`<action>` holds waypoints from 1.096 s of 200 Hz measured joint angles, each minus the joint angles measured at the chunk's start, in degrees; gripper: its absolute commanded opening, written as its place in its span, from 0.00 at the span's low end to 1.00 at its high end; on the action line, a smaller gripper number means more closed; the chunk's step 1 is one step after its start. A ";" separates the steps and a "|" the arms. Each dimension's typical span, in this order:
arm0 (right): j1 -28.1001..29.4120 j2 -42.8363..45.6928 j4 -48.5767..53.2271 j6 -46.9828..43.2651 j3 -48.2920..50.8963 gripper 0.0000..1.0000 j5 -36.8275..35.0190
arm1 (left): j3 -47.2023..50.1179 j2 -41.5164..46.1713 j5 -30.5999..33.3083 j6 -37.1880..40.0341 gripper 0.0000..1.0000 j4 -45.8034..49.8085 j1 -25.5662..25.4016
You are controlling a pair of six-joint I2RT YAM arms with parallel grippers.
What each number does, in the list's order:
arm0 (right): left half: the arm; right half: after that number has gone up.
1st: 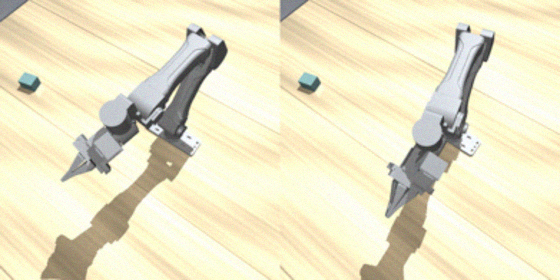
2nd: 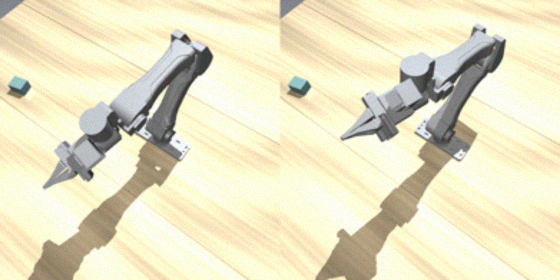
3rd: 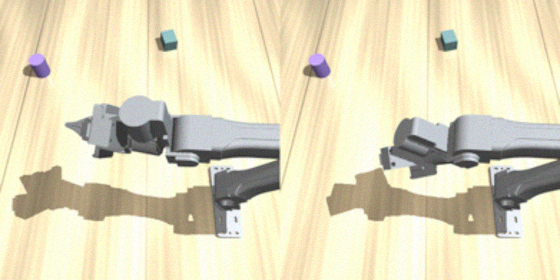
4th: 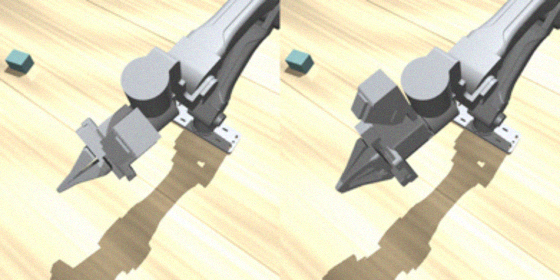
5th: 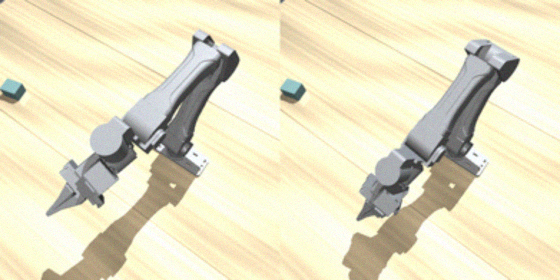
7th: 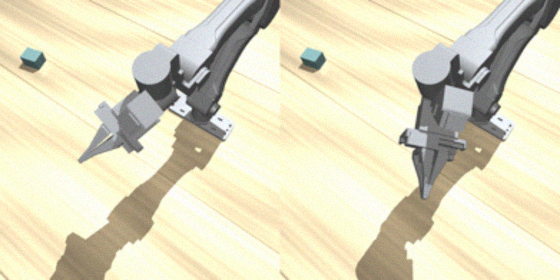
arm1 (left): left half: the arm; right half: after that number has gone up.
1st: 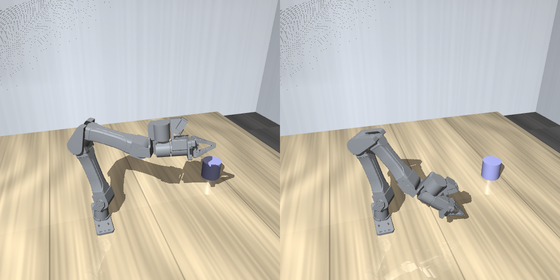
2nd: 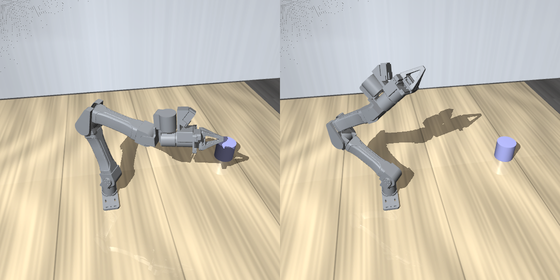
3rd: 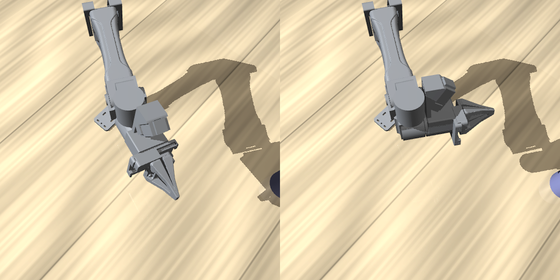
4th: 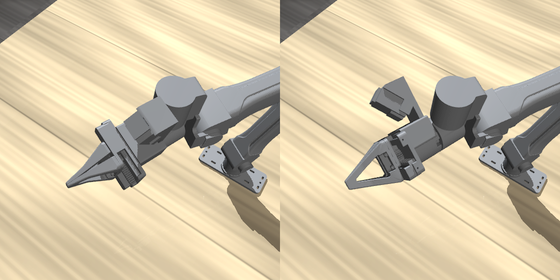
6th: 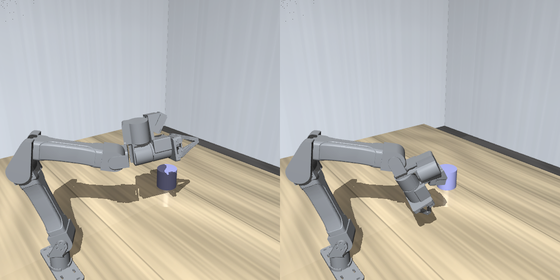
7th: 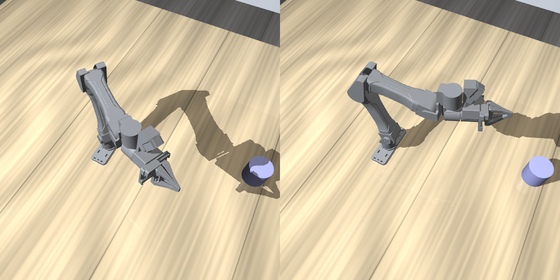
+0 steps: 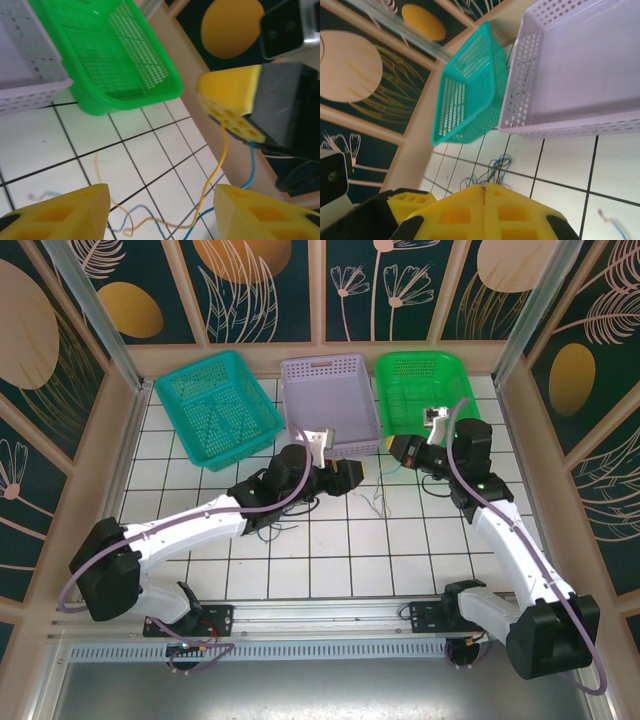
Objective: Untangle the cables
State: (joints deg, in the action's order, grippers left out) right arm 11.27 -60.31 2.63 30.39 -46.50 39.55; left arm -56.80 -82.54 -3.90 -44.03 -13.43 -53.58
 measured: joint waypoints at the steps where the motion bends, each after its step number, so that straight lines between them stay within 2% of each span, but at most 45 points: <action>1: 0.00 -0.11 -0.02 -0.07 0.00 0.00 0.09 | 0.00 -0.13 -0.24 0.04 0.56 -0.22 0.00; 76: 0.90 -3.82 -0.28 -2.01 -0.15 0.00 6.38 | -0.24 -6.29 -7.48 1.22 0.60 -5.60 -0.20; 100: 1.51 -4.26 -0.28 -2.03 -0.48 0.00 6.88 | -0.39 -7.80 -9.01 1.38 0.64 -7.21 -0.46; 173: 1.68 -5.01 -0.28 -2.05 -1.36 0.00 7.06 | -0.02 -8.24 -10.95 1.16 0.66 -12.87 -0.85; 196: 2.03 -5.44 -0.28 -2.03 -1.53 0.00 7.08 | 0.02 -8.22 -12.68 0.87 0.63 -13.92 -0.87; 219: 2.32 -6.05 -0.28 -2.01 -2.29 0.00 7.23 | 0.02 -8.55 -14.16 0.66 0.53 -13.97 -0.87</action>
State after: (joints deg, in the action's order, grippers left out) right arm 13.58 -66.37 2.35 28.38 -48.80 46.78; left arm -56.77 -91.09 -18.06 -43.38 -27.40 -54.46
